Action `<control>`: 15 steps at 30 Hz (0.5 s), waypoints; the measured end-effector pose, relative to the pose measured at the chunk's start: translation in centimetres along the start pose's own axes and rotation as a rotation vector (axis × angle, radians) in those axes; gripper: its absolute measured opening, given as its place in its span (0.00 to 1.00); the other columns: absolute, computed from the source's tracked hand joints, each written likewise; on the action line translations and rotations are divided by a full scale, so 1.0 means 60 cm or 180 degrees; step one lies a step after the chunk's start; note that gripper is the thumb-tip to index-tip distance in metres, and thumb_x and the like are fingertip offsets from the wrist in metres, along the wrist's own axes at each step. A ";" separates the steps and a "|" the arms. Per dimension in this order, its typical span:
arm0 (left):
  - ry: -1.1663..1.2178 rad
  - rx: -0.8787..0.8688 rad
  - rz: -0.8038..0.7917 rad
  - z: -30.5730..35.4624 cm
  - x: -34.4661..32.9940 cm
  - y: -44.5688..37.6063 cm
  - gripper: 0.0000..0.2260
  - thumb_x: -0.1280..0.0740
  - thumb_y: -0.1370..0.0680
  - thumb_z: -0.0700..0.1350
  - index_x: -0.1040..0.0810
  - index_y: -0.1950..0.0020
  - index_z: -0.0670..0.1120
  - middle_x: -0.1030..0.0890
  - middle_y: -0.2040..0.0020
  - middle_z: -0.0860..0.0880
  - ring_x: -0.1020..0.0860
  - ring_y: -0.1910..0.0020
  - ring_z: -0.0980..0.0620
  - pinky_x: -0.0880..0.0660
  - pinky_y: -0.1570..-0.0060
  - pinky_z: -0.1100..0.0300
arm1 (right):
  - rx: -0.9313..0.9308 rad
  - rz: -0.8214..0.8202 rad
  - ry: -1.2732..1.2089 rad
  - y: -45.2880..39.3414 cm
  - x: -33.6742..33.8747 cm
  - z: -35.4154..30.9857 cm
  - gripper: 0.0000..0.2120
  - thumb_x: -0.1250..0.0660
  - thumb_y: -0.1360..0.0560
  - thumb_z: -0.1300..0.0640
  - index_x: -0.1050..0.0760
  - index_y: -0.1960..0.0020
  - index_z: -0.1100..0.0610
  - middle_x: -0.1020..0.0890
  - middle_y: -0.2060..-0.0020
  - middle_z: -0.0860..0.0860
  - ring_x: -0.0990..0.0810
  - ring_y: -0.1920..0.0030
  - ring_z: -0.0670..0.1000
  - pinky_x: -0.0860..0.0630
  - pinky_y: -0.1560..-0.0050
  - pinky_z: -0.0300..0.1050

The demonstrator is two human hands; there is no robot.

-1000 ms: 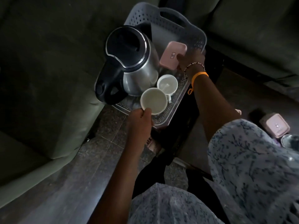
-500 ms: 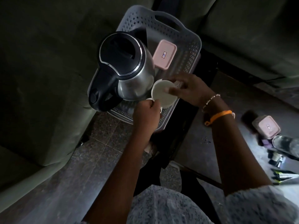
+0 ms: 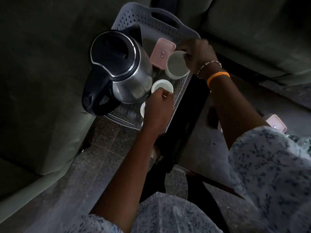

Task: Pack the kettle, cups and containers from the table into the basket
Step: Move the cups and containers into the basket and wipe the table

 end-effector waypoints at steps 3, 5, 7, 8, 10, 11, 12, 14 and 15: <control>-0.0065 0.0045 -0.0042 -0.010 -0.002 0.001 0.07 0.38 0.23 0.42 0.23 0.55 0.41 0.19 0.59 0.43 0.21 0.53 0.41 0.27 0.53 0.55 | 0.0064 -0.0240 0.0225 -0.017 0.000 -0.010 0.22 0.40 0.29 0.64 0.24 0.39 0.47 0.22 0.37 0.54 0.24 0.38 0.60 0.25 0.39 0.52; -0.0042 0.0080 -0.0064 -0.015 0.000 0.001 0.07 0.38 0.24 0.41 0.23 0.54 0.40 0.18 0.56 0.40 0.21 0.52 0.39 0.25 0.50 0.50 | 0.0091 -0.0313 0.0356 -0.022 0.002 -0.014 0.22 0.40 0.29 0.64 0.24 0.39 0.47 0.23 0.37 0.55 0.24 0.38 0.60 0.25 0.40 0.53; -0.0004 0.0100 -0.0085 -0.016 0.001 0.001 0.06 0.38 0.24 0.41 0.23 0.55 0.41 0.18 0.55 0.39 0.21 0.52 0.38 0.24 0.49 0.47 | 0.0134 -0.0296 0.0380 -0.020 0.004 -0.013 0.22 0.40 0.29 0.64 0.24 0.39 0.47 0.23 0.36 0.54 0.24 0.37 0.60 0.25 0.39 0.52; -0.0007 0.0094 -0.0078 -0.016 0.002 0.001 0.06 0.38 0.24 0.41 0.23 0.56 0.42 0.18 0.55 0.40 0.21 0.52 0.39 0.24 0.49 0.47 | 0.0153 -0.0259 0.0381 -0.017 0.005 -0.011 0.22 0.40 0.28 0.64 0.25 0.39 0.47 0.23 0.36 0.54 0.25 0.37 0.60 0.26 0.39 0.52; -0.0011 0.0056 -0.0048 -0.014 0.003 -0.001 0.05 0.38 0.24 0.42 0.24 0.57 0.44 0.17 0.55 0.40 0.21 0.52 0.39 0.24 0.49 0.47 | 0.0198 -0.0161 0.0424 -0.013 0.004 -0.012 0.21 0.40 0.28 0.63 0.25 0.38 0.47 0.24 0.36 0.54 0.25 0.37 0.60 0.26 0.39 0.53; -0.0006 0.0052 -0.0042 -0.013 0.003 -0.003 0.05 0.38 0.24 0.42 0.25 0.58 0.44 0.17 0.55 0.40 0.21 0.52 0.38 0.25 0.49 0.47 | 0.0226 -0.0126 0.0493 -0.012 0.003 -0.015 0.21 0.40 0.27 0.62 0.26 0.38 0.46 0.24 0.36 0.54 0.25 0.37 0.61 0.26 0.39 0.54; 0.0003 0.0058 -0.0045 -0.013 0.002 -0.004 0.05 0.38 0.24 0.42 0.25 0.59 0.45 0.17 0.55 0.40 0.21 0.52 0.37 0.25 0.50 0.48 | 0.0263 -0.0098 0.0585 -0.012 0.002 -0.020 0.21 0.39 0.27 0.61 0.26 0.37 0.46 0.23 0.36 0.54 0.24 0.38 0.61 0.26 0.41 0.54; 0.0019 0.0079 -0.0065 -0.014 0.000 -0.005 0.05 0.38 0.24 0.42 0.26 0.59 0.45 0.18 0.55 0.39 0.22 0.52 0.36 0.25 0.51 0.47 | 0.0354 -0.0077 0.0749 -0.012 -0.001 -0.031 0.20 0.39 0.26 0.61 0.26 0.38 0.46 0.22 0.38 0.55 0.23 0.40 0.62 0.25 0.43 0.55; 0.0020 0.0078 -0.0076 -0.014 -0.001 -0.006 0.05 0.39 0.24 0.42 0.25 0.59 0.45 0.18 0.55 0.39 0.22 0.52 0.36 0.25 0.51 0.48 | 0.0399 -0.0071 0.0810 -0.013 -0.003 -0.035 0.20 0.38 0.26 0.61 0.25 0.38 0.46 0.22 0.38 0.55 0.23 0.40 0.62 0.25 0.43 0.55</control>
Point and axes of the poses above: each hand's wrist, its own y-axis away from the middle knuckle, its own x-axis out of the back of the hand, z = x × y, the point moved 4 cm from there along -y, towards the middle knuckle
